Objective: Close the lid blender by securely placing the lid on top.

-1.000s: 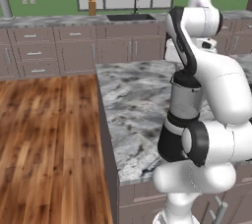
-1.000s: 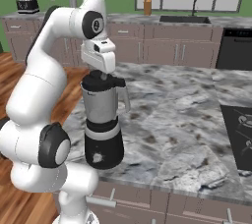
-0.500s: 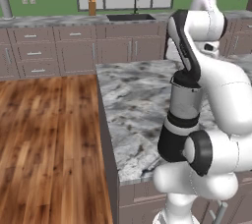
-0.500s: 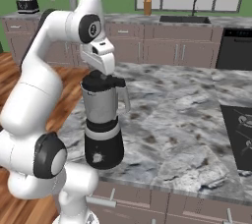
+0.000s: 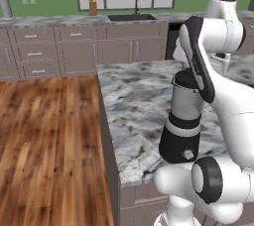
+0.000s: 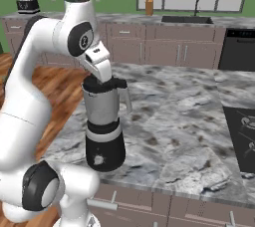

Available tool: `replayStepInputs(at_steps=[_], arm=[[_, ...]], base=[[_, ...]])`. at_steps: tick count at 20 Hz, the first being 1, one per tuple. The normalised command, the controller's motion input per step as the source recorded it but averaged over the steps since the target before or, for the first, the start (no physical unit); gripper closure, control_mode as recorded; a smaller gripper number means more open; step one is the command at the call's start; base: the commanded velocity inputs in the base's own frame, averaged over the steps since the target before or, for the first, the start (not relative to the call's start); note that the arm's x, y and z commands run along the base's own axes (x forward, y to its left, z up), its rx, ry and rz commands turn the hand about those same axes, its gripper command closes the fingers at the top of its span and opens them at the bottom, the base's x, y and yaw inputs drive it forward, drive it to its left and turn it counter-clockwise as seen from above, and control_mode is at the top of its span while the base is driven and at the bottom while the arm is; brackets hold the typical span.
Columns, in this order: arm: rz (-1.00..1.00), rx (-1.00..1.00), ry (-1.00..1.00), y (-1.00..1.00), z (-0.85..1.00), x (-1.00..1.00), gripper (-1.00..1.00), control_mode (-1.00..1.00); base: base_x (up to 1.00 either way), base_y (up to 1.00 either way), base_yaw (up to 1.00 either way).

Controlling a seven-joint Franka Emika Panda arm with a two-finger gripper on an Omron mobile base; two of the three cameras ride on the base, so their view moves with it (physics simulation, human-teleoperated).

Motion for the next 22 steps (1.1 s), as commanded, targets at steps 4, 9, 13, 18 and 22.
replayStepInputs(at_steps=[4, 9, 13, 18, 22], arm=[[0.0, 0.0, -0.15, 0.32, 0.13, -0.97, -1.0, -1.0], [0.0, 0.0, -0.09, 0.46, 0.13, -0.87, -1.0, -1.0], [0.0, 0.0, -0.05, 0.57, 0.13, -0.77, -1.0, -1.0], [0.0, -0.04, -0.06, 0.59, 0.15, -0.65, -1.0, -1.0], [0.0, -0.07, -0.11, 0.43, 0.16, -0.57, -1.0, -1.0]], base=[[0.0, 0.0, 0.0], [0.0, 0.0, 0.0], [0.0, 0.0, 0.0], [0.0, 0.0, 0.0], [0.0, 0.0, 0.0]])
